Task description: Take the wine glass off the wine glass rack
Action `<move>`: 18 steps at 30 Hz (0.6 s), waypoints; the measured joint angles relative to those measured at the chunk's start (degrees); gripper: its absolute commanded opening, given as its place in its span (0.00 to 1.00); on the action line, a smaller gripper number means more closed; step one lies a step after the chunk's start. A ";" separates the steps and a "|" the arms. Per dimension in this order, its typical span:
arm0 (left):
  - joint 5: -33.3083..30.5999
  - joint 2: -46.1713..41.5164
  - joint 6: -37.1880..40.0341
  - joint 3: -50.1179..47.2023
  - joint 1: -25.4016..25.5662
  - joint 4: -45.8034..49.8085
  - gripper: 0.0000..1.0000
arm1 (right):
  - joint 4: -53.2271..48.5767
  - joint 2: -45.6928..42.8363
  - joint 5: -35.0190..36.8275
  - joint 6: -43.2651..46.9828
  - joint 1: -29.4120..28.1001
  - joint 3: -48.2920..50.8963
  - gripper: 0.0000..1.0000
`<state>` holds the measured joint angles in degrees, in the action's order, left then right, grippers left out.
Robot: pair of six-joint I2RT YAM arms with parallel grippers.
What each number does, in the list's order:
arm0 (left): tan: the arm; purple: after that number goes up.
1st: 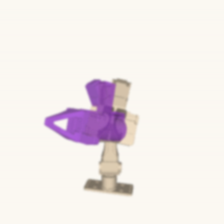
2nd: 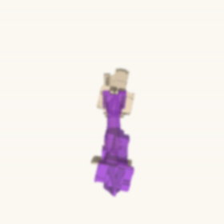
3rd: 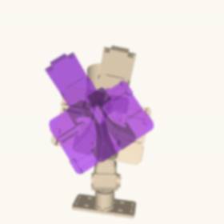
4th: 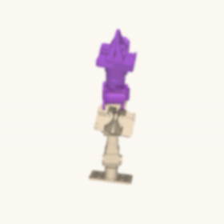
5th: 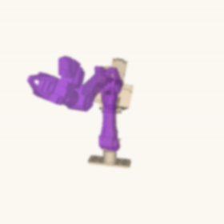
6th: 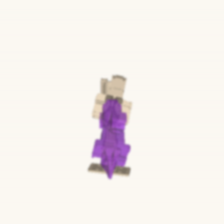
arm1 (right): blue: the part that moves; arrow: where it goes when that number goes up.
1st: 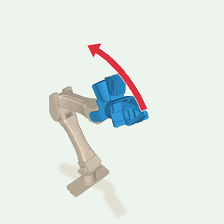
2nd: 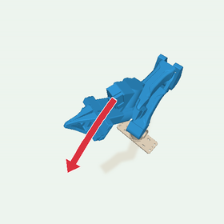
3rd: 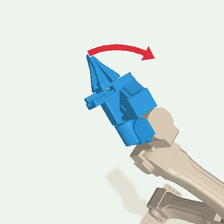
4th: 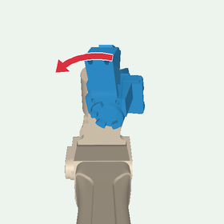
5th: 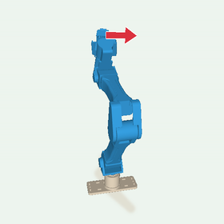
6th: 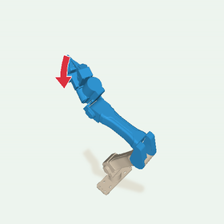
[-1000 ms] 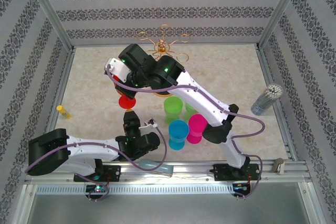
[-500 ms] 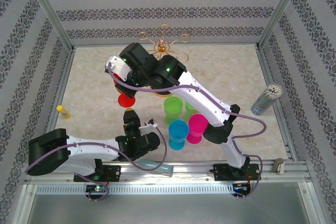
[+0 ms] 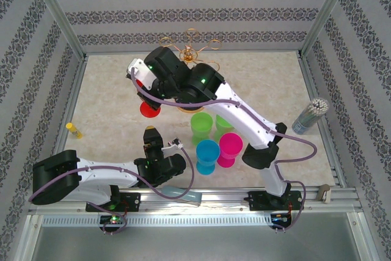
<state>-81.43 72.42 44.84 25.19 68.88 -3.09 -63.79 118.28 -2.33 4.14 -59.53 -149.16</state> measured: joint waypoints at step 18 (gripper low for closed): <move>0.42 -3.50 0.00 0.00 -1.36 -0.02 0.48 | 2.27 -13.09 1.46 -3.87 -0.63 11.06 0.00</move>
<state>-81.01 68.93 44.84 25.19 67.53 -3.11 -61.52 105.19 -0.86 0.27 -60.16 -138.10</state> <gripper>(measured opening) 0.481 0.052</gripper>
